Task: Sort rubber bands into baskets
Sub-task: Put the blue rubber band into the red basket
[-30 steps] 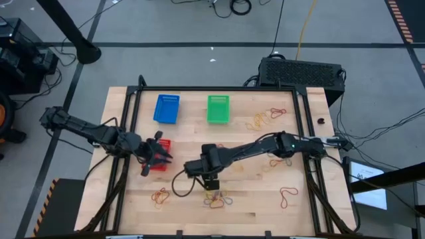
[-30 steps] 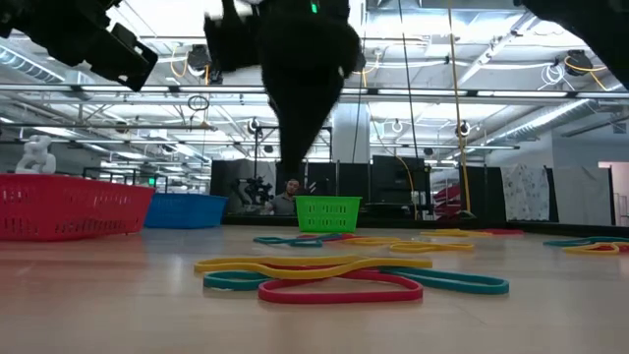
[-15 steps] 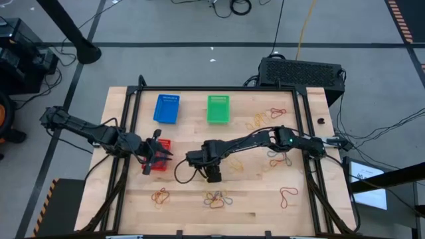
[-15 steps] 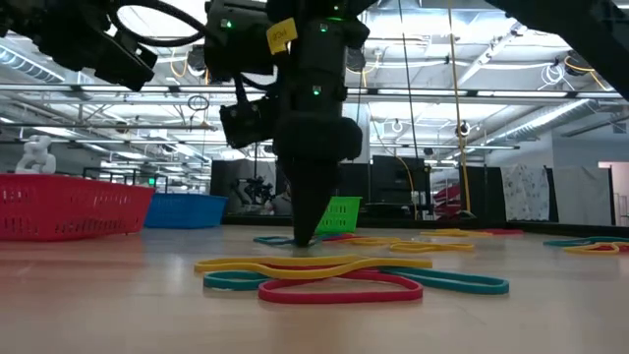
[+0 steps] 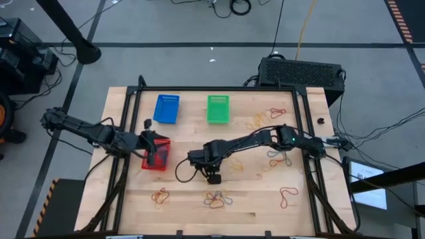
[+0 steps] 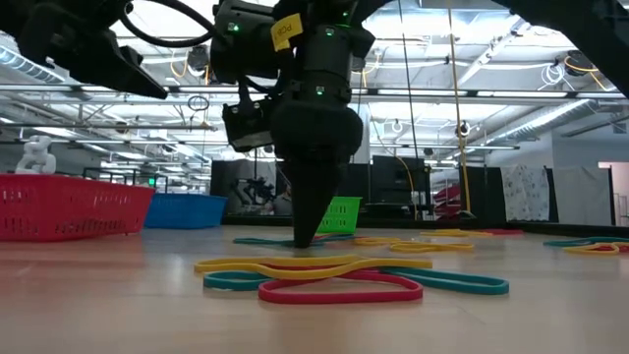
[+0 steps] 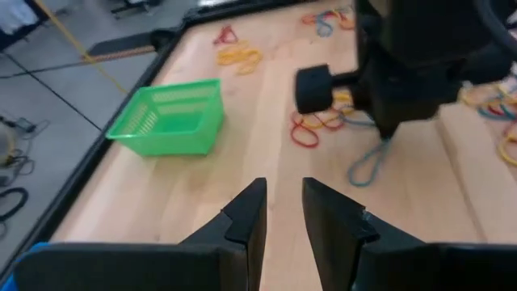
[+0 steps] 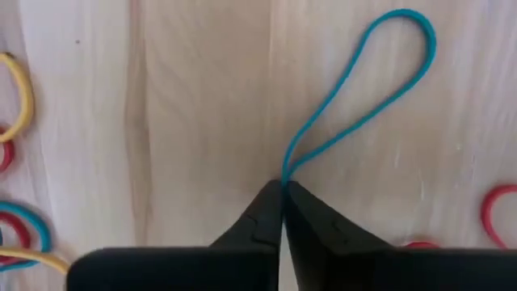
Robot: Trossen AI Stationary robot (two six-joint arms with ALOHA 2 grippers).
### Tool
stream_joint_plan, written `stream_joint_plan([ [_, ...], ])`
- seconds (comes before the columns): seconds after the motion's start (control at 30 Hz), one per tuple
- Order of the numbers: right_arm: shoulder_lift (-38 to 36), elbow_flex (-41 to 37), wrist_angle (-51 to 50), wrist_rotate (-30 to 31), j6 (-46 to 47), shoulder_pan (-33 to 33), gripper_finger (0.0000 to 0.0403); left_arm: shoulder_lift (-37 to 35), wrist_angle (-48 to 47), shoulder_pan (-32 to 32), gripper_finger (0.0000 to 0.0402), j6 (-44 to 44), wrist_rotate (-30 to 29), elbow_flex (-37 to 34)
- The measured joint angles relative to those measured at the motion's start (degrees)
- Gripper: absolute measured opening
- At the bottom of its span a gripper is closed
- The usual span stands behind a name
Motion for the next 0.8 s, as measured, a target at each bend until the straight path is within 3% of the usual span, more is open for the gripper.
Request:
stream_joint_plan([
  [0.37, -0.5, 10.9, -0.7, 0.6, 2.5, 0.6, 0.0001, -5.3, 2.9, 2.3, 0.009, -0.9, -1.6, -4.2],
  [0.57, -0.5, 14.5, 16.8, 0.7, 1.2, 1.1, 0.0001, -5.3, 2.8, 5.0, 0.009, -7.1, -13.8, -4.7],
  [0.8, -0.6, 14.5, 37.4, 0.8, -3.7, 1.0, 0.0, -5.3, -0.9, 8.6, 0.009, -15.6, -20.6, -4.7],
])
